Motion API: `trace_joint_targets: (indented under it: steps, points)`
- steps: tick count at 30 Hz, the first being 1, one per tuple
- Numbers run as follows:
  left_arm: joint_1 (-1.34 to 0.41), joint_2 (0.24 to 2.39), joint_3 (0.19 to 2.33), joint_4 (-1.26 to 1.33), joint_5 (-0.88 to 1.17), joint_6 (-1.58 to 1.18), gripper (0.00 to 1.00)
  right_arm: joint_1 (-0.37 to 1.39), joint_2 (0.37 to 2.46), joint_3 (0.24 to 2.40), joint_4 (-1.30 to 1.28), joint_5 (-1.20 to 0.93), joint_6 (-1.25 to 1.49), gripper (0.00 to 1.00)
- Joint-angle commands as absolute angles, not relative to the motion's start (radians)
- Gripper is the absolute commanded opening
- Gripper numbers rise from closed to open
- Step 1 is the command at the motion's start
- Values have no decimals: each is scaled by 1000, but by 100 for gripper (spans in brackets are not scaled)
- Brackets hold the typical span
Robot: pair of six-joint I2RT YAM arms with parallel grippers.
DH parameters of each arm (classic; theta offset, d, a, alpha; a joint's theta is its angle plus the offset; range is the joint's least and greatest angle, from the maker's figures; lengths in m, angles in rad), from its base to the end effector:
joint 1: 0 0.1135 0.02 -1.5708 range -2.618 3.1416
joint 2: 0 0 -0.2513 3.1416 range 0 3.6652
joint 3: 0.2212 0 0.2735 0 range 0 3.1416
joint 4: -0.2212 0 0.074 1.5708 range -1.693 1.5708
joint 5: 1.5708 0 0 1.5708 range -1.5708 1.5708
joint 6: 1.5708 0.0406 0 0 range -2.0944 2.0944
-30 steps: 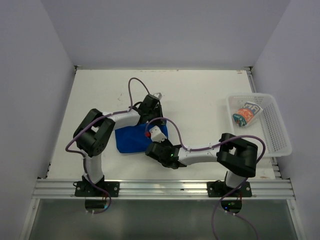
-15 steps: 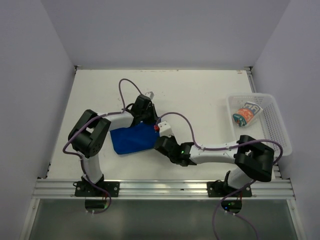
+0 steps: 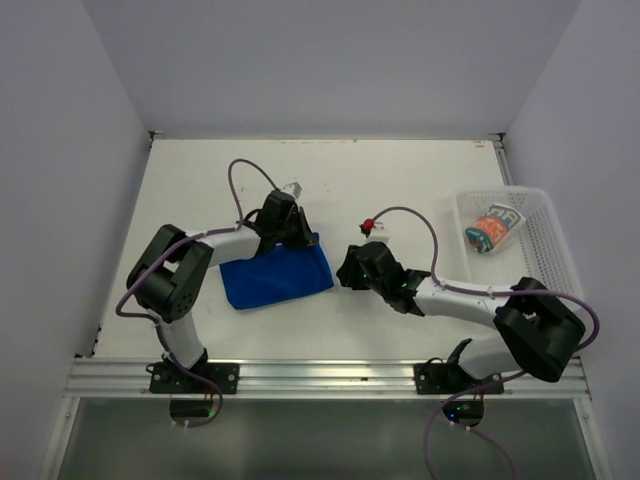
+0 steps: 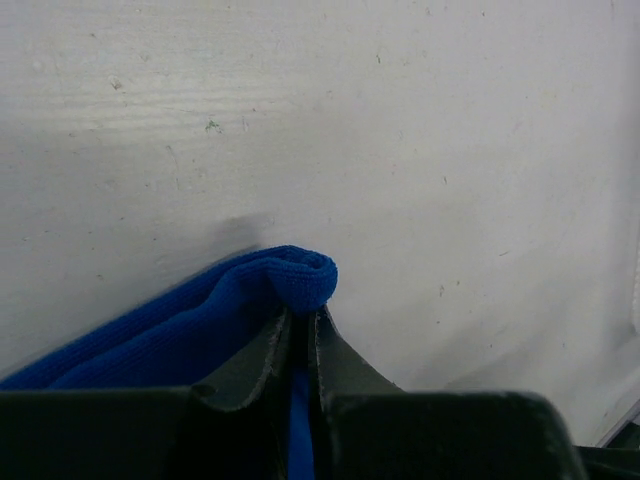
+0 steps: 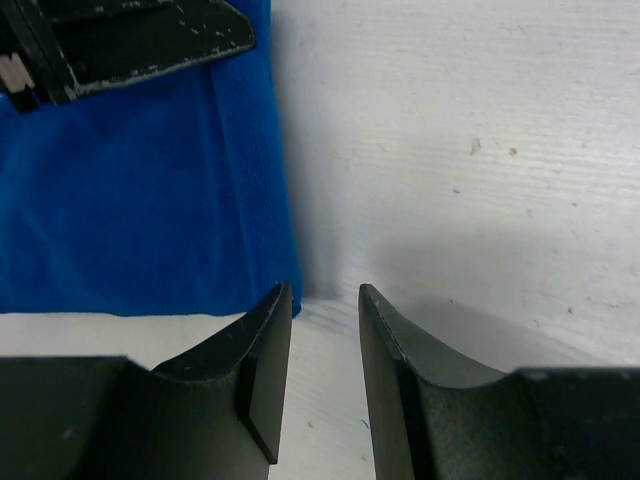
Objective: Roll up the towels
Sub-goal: Roll the towel
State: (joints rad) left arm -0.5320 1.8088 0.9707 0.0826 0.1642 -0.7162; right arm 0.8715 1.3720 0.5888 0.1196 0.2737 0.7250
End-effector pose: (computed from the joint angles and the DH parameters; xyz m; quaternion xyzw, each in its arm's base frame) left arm 0.3287 -0.2012 0.1213 -0.0518 0.9141 -0.2920 0.2766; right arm 0.1956 0.2156 0.1445 -0.0055 0.8925 0.2253 0.3908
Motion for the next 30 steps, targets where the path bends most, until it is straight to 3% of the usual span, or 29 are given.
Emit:
trace_joint_targets:
  steps: [1, 30]
  points:
    - [-512, 1733, 948, 143, 184, -739, 0, 822, 1410, 592, 274, 129, 831, 36]
    - [-460, 1677, 790, 196, 157, -753, 0, 798, 1654, 693, 420, -51, 893, 38]
